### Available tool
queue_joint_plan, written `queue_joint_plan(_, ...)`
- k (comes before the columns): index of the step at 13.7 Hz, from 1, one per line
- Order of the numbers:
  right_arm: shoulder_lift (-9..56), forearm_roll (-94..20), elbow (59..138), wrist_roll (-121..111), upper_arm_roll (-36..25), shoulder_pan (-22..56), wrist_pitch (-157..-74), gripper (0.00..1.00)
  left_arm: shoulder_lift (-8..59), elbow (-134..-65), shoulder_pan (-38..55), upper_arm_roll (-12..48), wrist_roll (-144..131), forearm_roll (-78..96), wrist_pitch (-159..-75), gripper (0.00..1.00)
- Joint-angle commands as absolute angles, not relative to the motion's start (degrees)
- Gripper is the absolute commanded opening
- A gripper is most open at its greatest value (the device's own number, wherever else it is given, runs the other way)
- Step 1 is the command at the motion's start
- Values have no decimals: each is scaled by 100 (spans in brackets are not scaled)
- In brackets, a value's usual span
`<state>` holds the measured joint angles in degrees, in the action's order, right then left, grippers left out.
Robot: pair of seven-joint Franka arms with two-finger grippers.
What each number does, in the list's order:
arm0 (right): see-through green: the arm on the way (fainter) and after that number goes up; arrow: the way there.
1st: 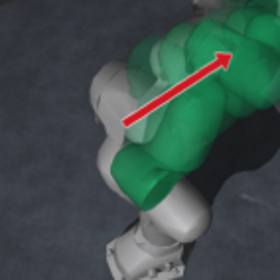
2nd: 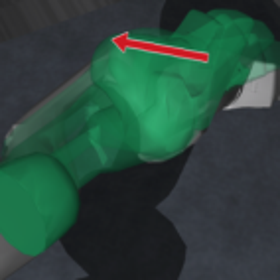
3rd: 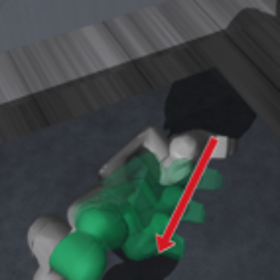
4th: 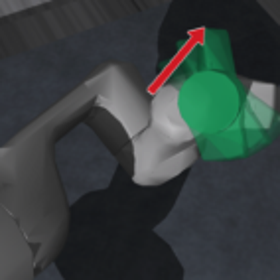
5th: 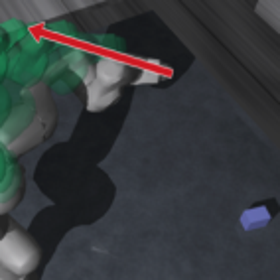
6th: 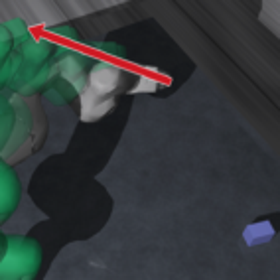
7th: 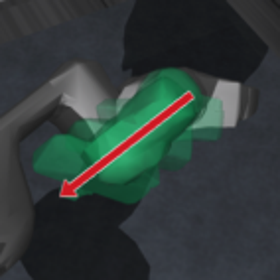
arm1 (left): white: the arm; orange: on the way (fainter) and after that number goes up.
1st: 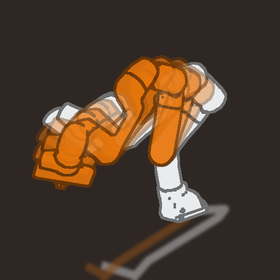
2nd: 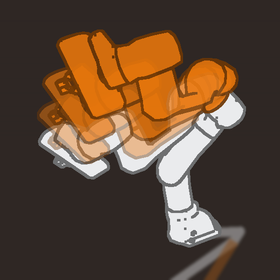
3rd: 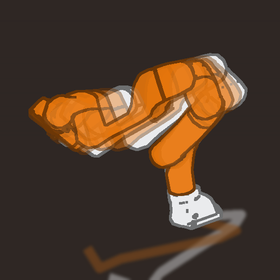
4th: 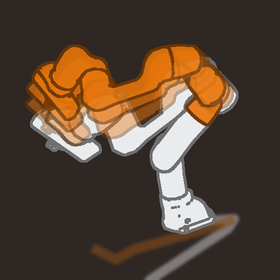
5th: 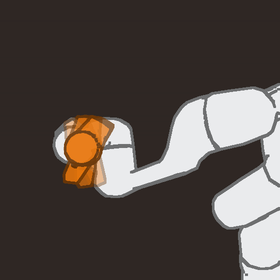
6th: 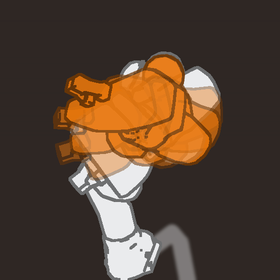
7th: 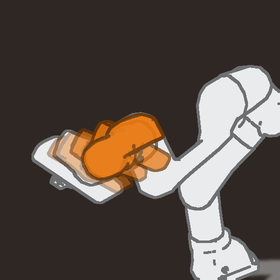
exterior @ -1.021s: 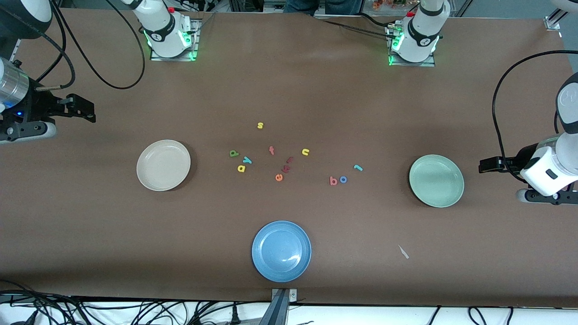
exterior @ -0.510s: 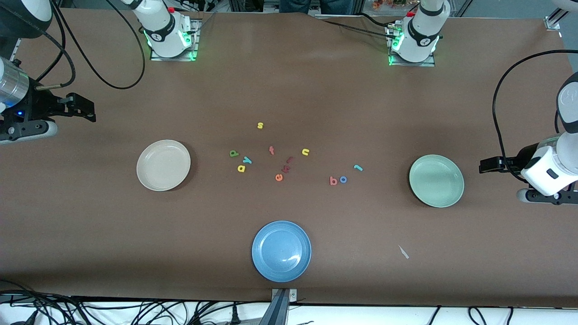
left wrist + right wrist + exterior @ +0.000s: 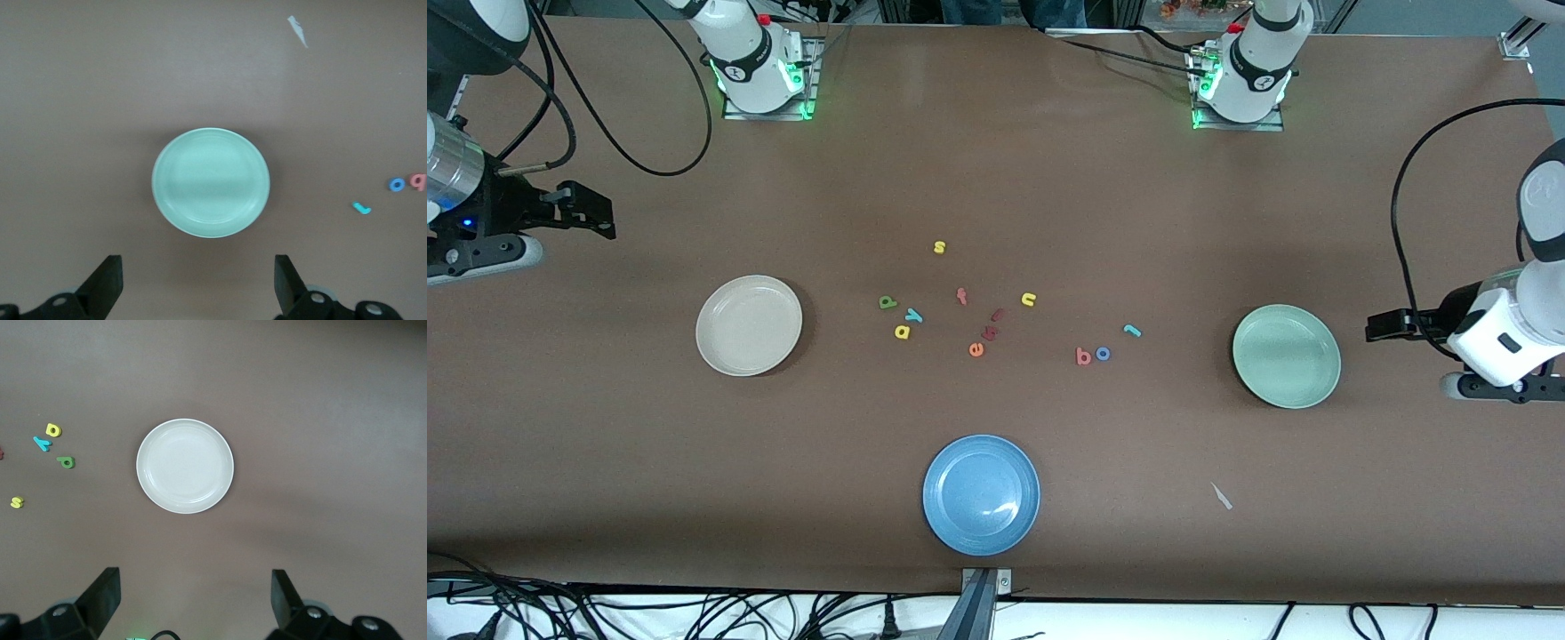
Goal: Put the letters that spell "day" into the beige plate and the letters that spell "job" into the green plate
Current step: 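Reach the left gripper toward the cyan l while the right gripper reaches letters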
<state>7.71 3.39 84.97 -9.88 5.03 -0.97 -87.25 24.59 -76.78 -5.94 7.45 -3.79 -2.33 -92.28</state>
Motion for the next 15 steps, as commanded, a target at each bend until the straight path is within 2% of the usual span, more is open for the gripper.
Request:
queue_joint_plan(1, 703, 431, 8481, -1028, 501, -79, -8692, 100, 2732, -7673, -107, 721, -1586, -150, -9499, 100)
queue_joint_plan(4, 694, 387, 8481, -1020, 510, -70, -8631, 100, 3162, -7673, 175, 721, -2493, -141, -10061, 100)
queue_joint_plan(7, 721, 361, 8481, -1037, 501, -79, -8631, 99, 3725, -7760, 455, 721, -3951, -97, -11036, 100)
queue_joint_plan(10, 721, 308, 8490, -1011, 492, -79, -8622, 100, 4156, -7787, 755, 721, -5157, -88, -11381, 100)
queue_joint_plan(13, 747, 168, 8490, -993, 510, -70, -8631, 99, 4236, -8076, 1036, 721, -5387, 104, -11417, 97)
queue_joint_plan(15, 782, 88, 8490, -1002, 501, -70, -8631, 99, 4079, -8688, 1072, 738, -5405, 263, -12089, 96)
